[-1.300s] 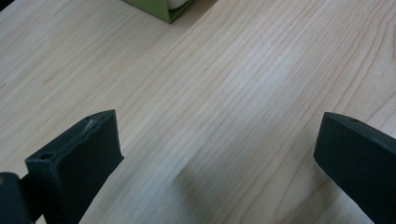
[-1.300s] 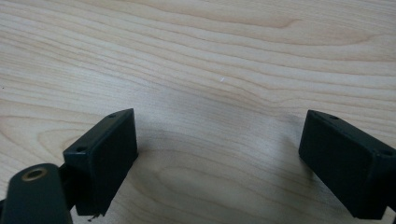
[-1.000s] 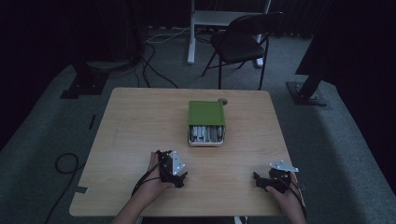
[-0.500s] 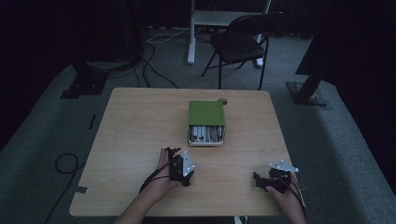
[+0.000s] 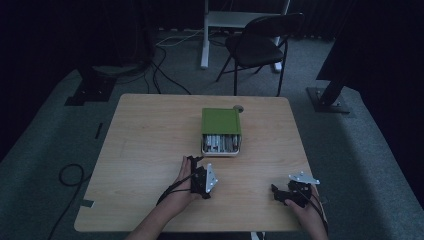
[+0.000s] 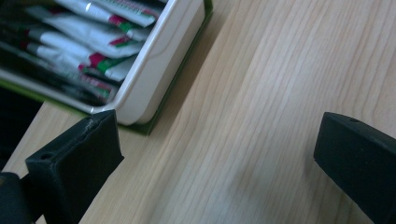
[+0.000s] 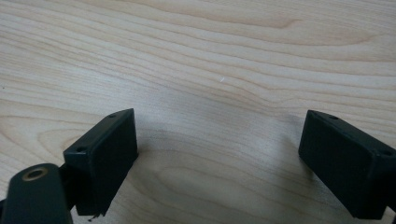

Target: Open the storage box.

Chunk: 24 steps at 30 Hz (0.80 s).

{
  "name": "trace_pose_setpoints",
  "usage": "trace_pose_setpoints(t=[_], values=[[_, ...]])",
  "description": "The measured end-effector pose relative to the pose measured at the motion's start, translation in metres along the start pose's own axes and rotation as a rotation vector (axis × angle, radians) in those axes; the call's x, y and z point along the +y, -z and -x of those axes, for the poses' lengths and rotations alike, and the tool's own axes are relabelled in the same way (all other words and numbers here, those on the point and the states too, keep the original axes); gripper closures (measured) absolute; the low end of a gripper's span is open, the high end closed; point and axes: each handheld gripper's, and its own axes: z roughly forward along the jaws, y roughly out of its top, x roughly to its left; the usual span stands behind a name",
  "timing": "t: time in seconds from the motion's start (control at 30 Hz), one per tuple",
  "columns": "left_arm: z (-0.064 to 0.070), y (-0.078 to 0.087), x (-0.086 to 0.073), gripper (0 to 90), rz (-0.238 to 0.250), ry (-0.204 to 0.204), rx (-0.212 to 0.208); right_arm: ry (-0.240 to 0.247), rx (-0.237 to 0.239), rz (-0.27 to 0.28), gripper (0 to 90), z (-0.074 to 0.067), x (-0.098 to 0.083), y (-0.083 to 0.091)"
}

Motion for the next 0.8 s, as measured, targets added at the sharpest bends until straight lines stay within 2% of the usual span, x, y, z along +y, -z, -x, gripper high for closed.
trace_pose_setpoints(t=[0.1, 0.13, 0.23, 0.3, 0.4, 0.47, 0.6, 0.7, 0.8], values=[[0.002, -0.001, 0.005, 1.2, 0.009, -0.007, -0.004, 0.0, 0.0, 0.0, 11.1, 0.0, 0.0, 0.0], [0.002, -0.002, 0.007, 1.2, 0.015, -0.027, 0.006, 0.0, 0.0, 0.0, 11.0, 0.0, 0.0, 0.0], [0.001, -0.003, 0.01, 1.2, 0.029, -0.022, 0.021, 0.0, 0.0, 0.0, 11.0, 0.0, 0.0, 0.0], [0.0, -0.005, 0.011, 1.2, 0.03, -0.057, 0.041, 0.0, 0.0, 0.0, 11.0, 0.0, 0.0, 0.0], [-0.001, -0.008, 0.014, 1.2, 0.026, -0.069, 0.049, 0.0, 0.0, 0.0, 11.0, 0.0, 0.0, 0.0], [-0.001, -0.01, 0.015, 1.2, 0.02, -0.092, 0.063, 0.0, 0.0, 0.0, 11.0, 0.0, 0.0, 0.0], [0.0, -0.015, 0.017, 1.2, 0.026, -0.104, 0.07, 0.0, 0.0, 0.0, 11.1, 0.0, 0.0, 0.0], [0.002, -0.018, 0.018, 1.2, 0.026, -0.145, 0.079, -0.001, 0.0, 0.0, 11.0, 0.0, 0.0, 0.0], [0.001, -0.021, 0.02, 1.3, 0.034, -0.206, 0.112, 0.0, 0.0, 0.0, 11.1, 0.0, 0.0, 0.0]])
